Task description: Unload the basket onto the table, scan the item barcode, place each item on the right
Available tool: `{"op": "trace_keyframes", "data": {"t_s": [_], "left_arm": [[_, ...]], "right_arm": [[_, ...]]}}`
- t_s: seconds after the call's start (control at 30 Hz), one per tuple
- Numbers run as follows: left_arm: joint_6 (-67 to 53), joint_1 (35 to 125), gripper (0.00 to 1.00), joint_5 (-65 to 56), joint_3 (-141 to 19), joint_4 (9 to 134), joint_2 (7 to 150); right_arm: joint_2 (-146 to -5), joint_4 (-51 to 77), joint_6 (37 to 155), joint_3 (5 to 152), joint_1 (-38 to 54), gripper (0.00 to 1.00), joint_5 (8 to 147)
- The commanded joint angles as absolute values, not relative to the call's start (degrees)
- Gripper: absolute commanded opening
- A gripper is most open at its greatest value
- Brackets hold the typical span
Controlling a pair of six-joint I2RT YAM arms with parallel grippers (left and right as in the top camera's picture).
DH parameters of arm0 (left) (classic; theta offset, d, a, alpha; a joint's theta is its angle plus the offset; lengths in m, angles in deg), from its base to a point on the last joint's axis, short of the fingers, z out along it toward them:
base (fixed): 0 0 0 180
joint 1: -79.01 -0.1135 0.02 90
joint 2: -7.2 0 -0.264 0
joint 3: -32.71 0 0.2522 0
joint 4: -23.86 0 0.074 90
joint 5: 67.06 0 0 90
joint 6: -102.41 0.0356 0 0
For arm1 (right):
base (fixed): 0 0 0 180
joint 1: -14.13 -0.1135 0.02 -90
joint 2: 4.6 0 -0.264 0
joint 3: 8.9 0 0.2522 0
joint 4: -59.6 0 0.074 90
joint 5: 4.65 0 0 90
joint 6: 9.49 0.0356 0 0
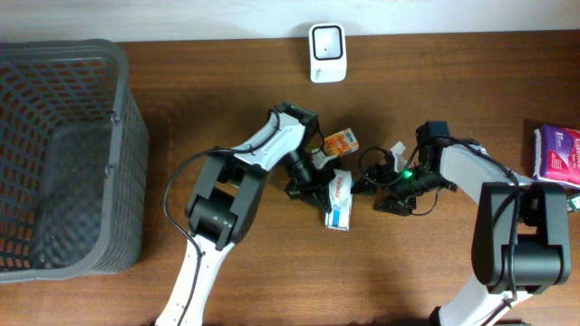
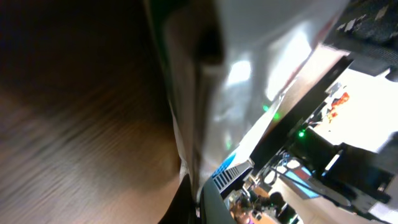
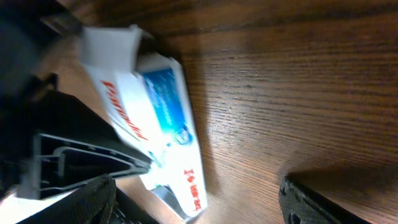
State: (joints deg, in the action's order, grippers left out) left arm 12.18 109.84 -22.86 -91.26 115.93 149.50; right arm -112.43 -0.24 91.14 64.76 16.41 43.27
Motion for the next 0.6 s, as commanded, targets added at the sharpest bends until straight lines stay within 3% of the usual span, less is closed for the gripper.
{"op": "trace_keyframes", "data": {"t_s": [0.0,0.17,0.27,0.3,0.4,0.47,0.57], "left_arm": [[12.69,106.93,0.0,-27.87,-94.58,116.19,146.57],[14.87,106.69,0.0,-36.26,-94.58,119.16,146.35],[14.87,106.69,0.0,-36.24,-94.58,120.21,146.35],[14.87,106.69,0.0,-36.22,-94.58,120.26,146.35],[14.87,106.69,0.03,-35.52,-94.58,120.23,146.35],[14.85,106.69,0.17,-32.39,-94.58,120.47,146.35],[14.85,106.69,0.2,-31.91,-94.58,120.74,146.35]], "right_arm": [[-113.3,-0.42,87.97,63.99,16.52,0.85,39.38],[-113.72,6.03,90.68,63.9,14.07,0.83,34.11],[-113.72,7.1,91.75,63.9,14.07,0.61,32.97],[-113.72,7.34,91.73,63.9,14.07,0.46,30.96],[-113.72,8.41,91.95,63.93,14.09,0.27,28.27],[-113.72,8.67,91.93,63.93,14.09,0.23,25.47],[-113.72,9.05,91.93,63.93,14.09,0.23,24.21]]}}
